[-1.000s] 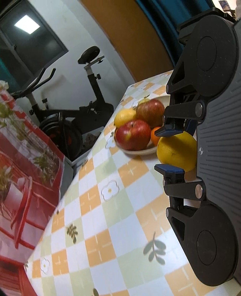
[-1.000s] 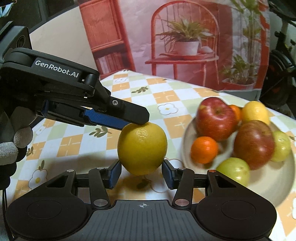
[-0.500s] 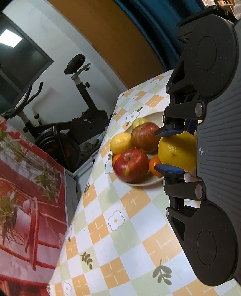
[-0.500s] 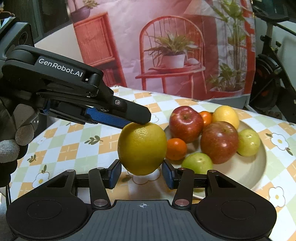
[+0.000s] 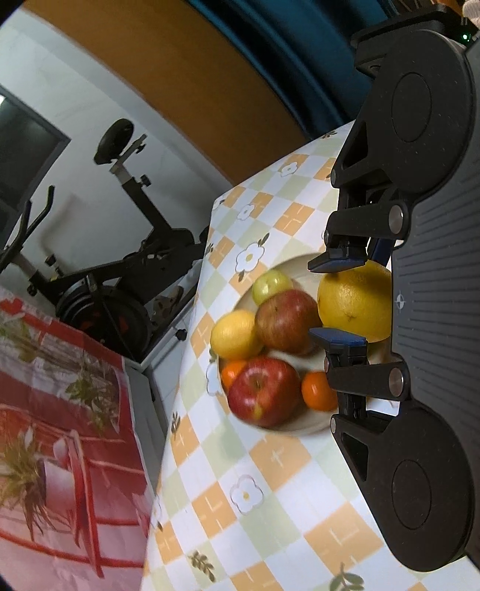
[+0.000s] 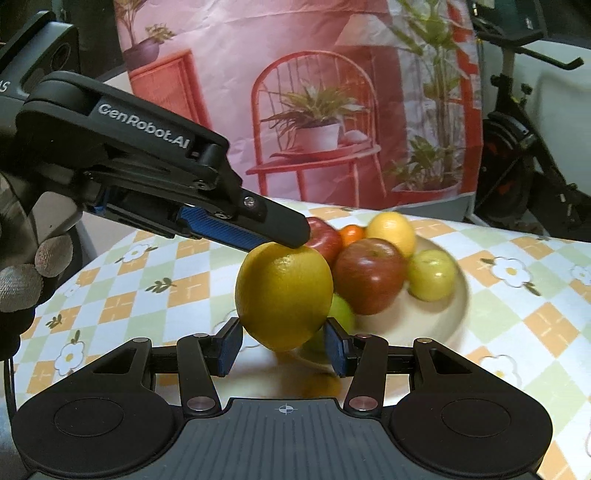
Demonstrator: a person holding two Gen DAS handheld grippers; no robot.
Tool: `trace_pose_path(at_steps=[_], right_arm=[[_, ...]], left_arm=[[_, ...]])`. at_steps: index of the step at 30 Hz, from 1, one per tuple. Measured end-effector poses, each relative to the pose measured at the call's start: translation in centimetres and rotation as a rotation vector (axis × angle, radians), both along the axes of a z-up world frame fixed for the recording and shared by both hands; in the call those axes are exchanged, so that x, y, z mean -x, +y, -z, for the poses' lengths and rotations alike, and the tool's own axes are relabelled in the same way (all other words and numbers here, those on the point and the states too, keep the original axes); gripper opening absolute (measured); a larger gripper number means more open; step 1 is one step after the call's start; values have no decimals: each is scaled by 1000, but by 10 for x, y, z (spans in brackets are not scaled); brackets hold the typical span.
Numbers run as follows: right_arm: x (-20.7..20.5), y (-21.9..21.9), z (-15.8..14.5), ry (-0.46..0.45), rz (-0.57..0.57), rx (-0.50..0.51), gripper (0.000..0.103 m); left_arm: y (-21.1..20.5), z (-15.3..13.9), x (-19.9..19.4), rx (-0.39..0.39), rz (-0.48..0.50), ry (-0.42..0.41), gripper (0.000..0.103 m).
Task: Organize fruits
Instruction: 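Carry the yellow citrus onto the plate with the left tool and open, then withdraw the open left tool from the plate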
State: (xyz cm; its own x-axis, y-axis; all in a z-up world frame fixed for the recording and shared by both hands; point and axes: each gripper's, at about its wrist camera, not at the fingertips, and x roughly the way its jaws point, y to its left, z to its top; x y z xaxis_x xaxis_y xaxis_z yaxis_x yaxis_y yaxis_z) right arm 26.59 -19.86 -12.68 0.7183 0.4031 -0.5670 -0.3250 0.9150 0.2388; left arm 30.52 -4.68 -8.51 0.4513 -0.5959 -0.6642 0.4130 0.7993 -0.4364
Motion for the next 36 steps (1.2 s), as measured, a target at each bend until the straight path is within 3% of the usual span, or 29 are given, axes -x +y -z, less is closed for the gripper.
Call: trace_pose_path(at_steps=[19, 36], right_arm=[[-18, -72, 19, 52, 121, -62, 45], [-34, -78, 24, 59, 204, -42, 49]], left_arm=[[-77, 5, -23, -102, 125, -13, 33], [-86, 11, -40, -155, 82, 0, 33]])
